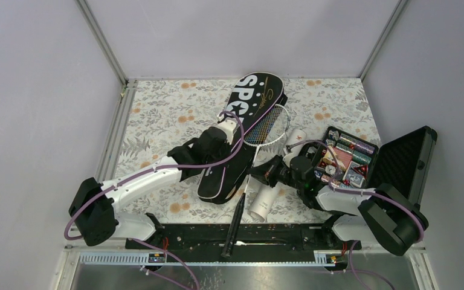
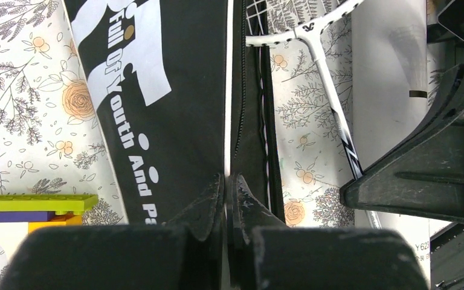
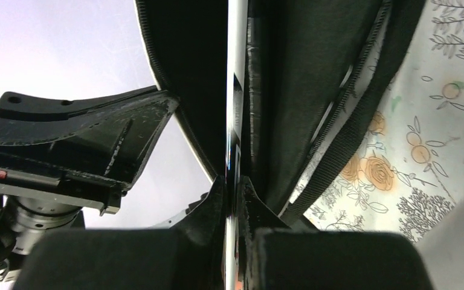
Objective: Pack up the badminton gear
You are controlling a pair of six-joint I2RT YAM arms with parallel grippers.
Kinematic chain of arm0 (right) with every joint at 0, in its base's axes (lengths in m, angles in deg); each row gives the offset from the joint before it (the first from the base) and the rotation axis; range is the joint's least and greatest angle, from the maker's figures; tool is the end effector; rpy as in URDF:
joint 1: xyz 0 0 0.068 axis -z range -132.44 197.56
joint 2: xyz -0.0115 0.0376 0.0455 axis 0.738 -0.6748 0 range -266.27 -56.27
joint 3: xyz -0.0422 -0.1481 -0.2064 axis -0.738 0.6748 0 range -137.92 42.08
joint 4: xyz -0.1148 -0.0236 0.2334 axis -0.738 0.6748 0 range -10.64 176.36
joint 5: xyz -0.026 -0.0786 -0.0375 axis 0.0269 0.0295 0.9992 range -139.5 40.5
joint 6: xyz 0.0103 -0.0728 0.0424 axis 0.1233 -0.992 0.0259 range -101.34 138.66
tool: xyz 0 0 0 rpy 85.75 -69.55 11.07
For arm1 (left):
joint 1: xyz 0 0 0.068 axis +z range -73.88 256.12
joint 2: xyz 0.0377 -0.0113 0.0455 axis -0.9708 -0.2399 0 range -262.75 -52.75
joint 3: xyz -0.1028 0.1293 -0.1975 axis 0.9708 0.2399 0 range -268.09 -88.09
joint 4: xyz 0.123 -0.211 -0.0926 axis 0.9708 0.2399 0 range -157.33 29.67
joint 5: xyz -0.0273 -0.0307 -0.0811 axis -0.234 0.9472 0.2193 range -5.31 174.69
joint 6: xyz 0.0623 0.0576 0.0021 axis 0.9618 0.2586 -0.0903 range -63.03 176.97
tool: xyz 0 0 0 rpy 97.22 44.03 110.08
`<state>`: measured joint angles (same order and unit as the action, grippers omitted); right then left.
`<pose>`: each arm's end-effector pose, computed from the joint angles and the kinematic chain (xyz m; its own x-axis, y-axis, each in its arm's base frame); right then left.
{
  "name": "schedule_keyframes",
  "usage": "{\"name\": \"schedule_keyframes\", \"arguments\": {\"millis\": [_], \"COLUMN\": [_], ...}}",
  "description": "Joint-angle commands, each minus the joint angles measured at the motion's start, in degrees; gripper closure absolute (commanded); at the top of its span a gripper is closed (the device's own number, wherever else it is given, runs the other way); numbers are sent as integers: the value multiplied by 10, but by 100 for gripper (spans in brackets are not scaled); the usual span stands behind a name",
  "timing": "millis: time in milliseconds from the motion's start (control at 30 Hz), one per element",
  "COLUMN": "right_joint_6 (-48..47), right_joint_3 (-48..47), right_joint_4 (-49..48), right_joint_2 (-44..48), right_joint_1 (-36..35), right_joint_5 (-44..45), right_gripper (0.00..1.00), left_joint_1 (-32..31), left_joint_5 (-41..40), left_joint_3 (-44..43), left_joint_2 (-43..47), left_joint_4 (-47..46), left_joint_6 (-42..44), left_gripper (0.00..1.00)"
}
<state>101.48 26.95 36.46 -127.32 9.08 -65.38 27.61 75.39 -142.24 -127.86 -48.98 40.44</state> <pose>0.1972 0.1828 0.1463 -0.8229 0.5650 -0.0606 0.0741 0.2124 0.9744 0.2214 -0.2321 0.2283 -0.5892 0.2422 -0.7708 0.5098 0.8516 -0.1221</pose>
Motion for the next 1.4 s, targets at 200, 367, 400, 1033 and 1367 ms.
{"name": "schedule_keyframes", "arguments": {"millis": [200,367,400,1033,1367], "right_joint_6": [-10,-49,-61,-39,-96], "right_joint_3": [10,-13,-21,-84,-163], "right_joint_4": [-200,-147,-133,-206,-105], "right_joint_2": [-37,-27,-29,-180,-211], "right_joint_1": [10,13,15,54,84], "right_joint_5": [-47,-53,-56,-156,-105], "right_gripper": [100,100,100,100,100], "left_joint_1": [2,3,4,4,4], "left_joint_5": [14,32,43,168,183], "left_joint_3": [6,5,5,22,30], "left_joint_2": [30,37,39,55,83], "left_joint_4": [-52,-50,-51,-70,-67], "left_joint_6": [19,22,22,61,51], "left_gripper": [100,100,100,100,100]}}
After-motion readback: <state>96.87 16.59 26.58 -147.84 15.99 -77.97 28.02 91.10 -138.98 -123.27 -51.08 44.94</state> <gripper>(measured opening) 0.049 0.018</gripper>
